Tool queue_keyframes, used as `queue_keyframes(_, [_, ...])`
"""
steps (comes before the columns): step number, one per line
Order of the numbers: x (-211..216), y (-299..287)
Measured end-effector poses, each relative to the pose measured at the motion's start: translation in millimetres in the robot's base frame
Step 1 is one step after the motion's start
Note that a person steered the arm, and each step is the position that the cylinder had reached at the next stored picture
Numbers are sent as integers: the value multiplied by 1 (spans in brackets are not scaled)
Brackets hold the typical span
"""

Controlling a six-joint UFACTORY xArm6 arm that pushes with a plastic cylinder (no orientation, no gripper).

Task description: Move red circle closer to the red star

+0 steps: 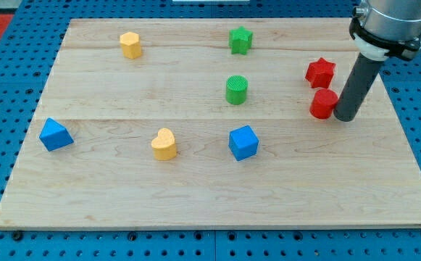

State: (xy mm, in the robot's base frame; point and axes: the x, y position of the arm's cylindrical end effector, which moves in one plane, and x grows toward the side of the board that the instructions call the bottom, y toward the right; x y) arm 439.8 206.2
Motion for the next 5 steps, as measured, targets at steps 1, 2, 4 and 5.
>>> queue_keyframes(1, [17,2])
queue_keyframes(2, [15,-32])
queue_keyframes(4, [-26,-32])
queue_keyframes(5, [-9,-69])
